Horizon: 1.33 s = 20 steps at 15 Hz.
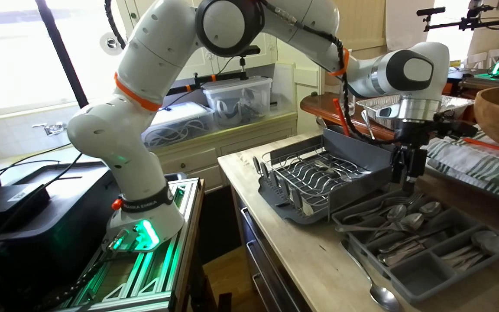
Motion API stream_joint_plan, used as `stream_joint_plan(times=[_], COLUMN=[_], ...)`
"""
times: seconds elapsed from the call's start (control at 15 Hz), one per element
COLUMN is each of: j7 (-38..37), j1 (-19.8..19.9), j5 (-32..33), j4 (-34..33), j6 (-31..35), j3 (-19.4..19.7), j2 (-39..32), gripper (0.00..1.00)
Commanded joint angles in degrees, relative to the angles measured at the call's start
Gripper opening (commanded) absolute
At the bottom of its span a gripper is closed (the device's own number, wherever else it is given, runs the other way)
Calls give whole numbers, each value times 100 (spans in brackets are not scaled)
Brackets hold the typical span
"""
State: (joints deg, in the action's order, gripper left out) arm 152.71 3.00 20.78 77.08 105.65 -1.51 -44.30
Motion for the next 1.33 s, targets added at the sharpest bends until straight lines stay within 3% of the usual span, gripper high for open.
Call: stream_joint_plan(times=[0.0, 0.2, 0.27, 0.4, 0.53, 0.73, 1.13, 1.2, 1.27], j7=[225, 688, 344, 133, 203, 118, -7, 509, 656], j1=[229, 462, 822, 559, 579, 579, 580, 846, 910], j5=[-25, 59, 361, 181, 85, 97, 218, 126, 107], j4=[454, 720, 896, 959, 719, 859, 1751, 1136, 1027], j6=[55, 306, 370, 452, 229, 305, 1860, 1681, 1662], j3=[134, 230, -214, 260, 259, 302, 316, 381, 426], j2=[487, 615, 626, 510, 442, 379, 856, 620, 598], gripper=[100, 100, 100, 100, 100, 100, 100, 100, 100])
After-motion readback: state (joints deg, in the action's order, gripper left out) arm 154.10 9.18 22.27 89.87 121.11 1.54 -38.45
